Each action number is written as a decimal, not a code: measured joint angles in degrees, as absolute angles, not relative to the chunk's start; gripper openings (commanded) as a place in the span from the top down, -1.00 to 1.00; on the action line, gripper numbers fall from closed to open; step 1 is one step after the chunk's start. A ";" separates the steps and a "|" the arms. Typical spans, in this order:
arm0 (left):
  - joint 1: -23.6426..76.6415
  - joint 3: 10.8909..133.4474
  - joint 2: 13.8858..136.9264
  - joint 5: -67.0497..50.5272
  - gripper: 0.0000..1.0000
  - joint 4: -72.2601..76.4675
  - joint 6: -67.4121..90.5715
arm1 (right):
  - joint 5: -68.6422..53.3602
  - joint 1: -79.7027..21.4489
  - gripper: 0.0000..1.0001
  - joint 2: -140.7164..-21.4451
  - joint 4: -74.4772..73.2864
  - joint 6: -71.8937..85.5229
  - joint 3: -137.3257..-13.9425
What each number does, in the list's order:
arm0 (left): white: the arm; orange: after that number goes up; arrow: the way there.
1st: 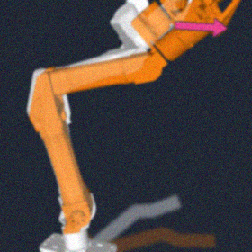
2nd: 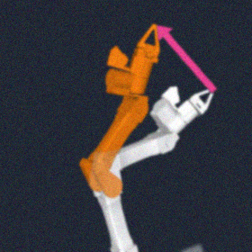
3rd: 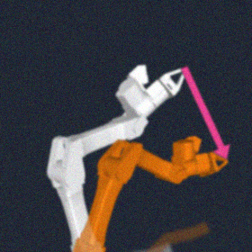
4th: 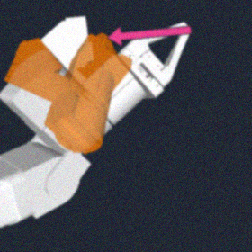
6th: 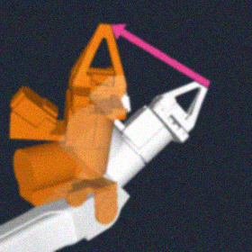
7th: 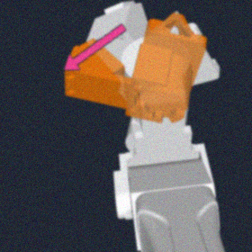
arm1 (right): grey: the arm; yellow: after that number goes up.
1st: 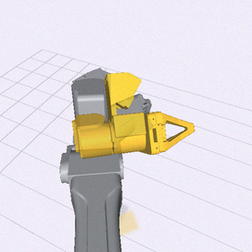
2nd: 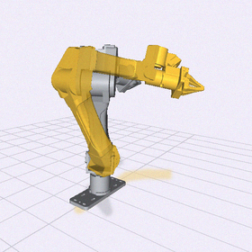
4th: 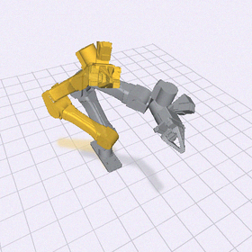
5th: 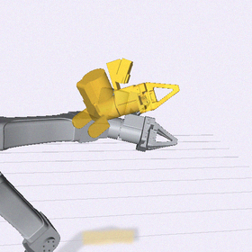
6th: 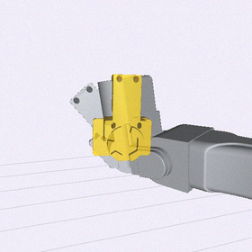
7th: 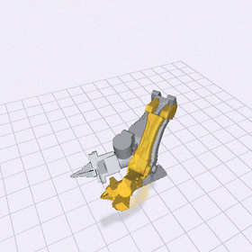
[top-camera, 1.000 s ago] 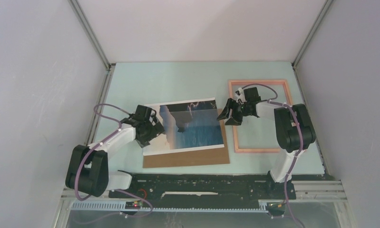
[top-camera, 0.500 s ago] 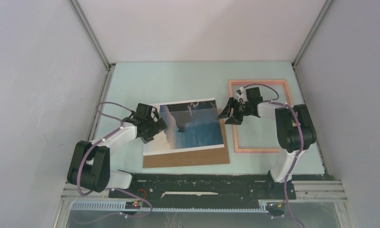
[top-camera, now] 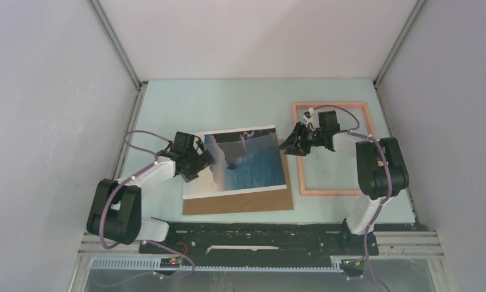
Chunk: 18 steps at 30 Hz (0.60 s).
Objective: Put the photo into the frame
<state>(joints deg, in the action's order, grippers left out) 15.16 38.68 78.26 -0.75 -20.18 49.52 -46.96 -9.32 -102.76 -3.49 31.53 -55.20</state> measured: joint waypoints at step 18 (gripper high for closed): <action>14.98 37.95 61.10 -2.39 -1.00 -26.68 42.44 | -56.07 -8.71 1.00 -106.65 5.37 35.81 -53.80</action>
